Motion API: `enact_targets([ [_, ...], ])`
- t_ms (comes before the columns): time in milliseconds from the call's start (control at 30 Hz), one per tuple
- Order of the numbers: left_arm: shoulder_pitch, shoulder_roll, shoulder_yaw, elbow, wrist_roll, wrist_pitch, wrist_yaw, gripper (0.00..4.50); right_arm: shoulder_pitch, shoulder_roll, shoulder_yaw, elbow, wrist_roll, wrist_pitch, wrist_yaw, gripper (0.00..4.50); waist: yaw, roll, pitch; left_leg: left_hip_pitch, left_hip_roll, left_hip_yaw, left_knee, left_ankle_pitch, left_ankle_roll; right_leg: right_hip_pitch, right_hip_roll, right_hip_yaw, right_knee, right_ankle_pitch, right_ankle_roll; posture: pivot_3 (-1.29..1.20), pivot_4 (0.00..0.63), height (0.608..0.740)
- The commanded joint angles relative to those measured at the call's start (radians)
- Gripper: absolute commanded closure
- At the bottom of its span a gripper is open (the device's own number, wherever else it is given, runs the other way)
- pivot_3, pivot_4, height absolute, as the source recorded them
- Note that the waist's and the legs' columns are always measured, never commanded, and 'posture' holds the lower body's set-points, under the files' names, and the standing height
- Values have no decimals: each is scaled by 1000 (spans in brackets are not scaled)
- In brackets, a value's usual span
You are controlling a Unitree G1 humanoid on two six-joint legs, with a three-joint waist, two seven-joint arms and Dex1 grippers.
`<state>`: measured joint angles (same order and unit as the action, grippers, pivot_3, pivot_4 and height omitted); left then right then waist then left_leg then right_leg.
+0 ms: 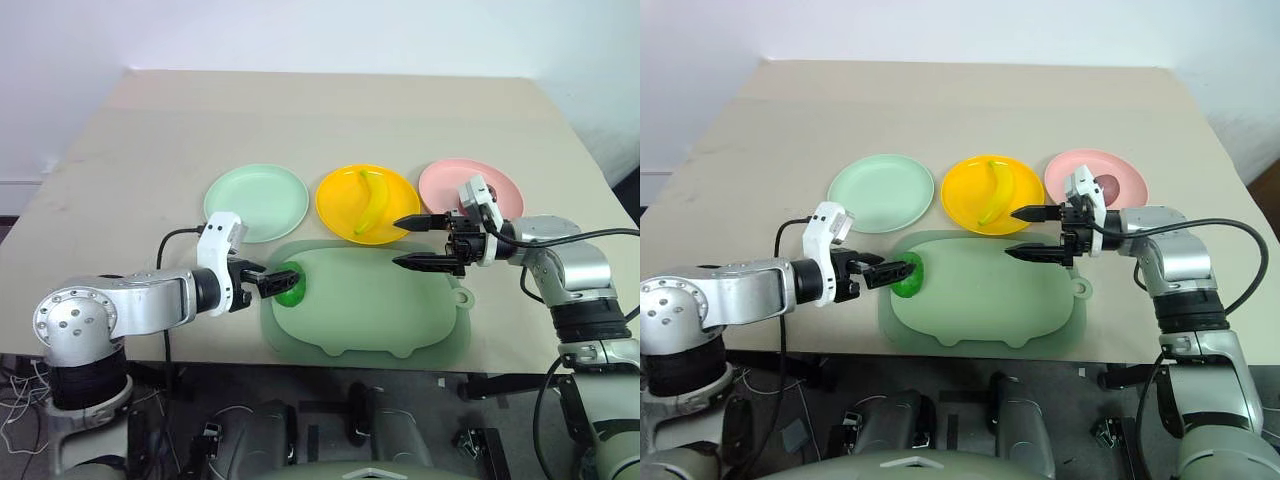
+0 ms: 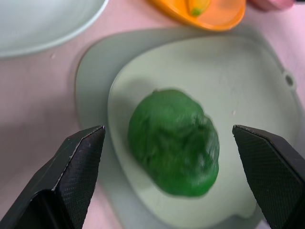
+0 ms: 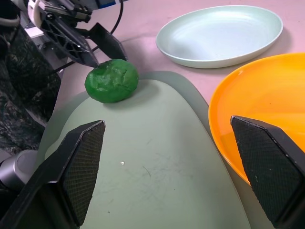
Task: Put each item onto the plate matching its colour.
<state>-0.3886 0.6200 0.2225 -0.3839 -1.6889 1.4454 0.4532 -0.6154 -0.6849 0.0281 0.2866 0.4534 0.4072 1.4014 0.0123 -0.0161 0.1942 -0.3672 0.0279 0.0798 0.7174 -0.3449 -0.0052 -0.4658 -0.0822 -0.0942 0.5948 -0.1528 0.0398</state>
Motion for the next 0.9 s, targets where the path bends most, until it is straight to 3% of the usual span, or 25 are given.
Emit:
enact_targets([
  [33, 12, 99, -81, -14, -157, -132, 90, 0, -5, 2, -21, -35, 11, -7, -4, 69, 0, 0, 0, 0, 0, 0, 0, 0, 0, 0, 0, 0, 0, 0, 0, 0, 150, 740],
  [233, 15, 211, -195, -16, -240, -277, 148, 0, 5, 0, -25, -68, 19, 4, -17, 69, 2, 0, 0, 0, -1, 1, 0, 0, 0, 0, 0, 0, -1, 0, 0, 0, 150, 740],
  [667, 5, 244, -308, -12, -276, -389, 88, 0, 5, -1, -26, -89, 17, 20, -30, 69, 1, 0, 0, 1, -2, 1, 0, 0, 0, 0, 0, 0, -1, 0, 0, 0, 150, 740],
  [867, 6, 242, -329, -10, -206, -395, 58, 0, 12, -3, -22, -103, 19, 27, -33, 69, 1, 0, 0, 1, -2, 2, 0, 0, 0, 0, 0, 0, -2, 0, 0, 0, 150, 740],
  [900, 10, 239, -331, -11, -196, -399, 60, 180, 12, -2, -24, -105, 20, 28, -36, 25, 1, 0, 0, 1, -2, 2, 0, 0, 0, 0, 0, 0, -2, 0, 0, 0, 150, 740],
])
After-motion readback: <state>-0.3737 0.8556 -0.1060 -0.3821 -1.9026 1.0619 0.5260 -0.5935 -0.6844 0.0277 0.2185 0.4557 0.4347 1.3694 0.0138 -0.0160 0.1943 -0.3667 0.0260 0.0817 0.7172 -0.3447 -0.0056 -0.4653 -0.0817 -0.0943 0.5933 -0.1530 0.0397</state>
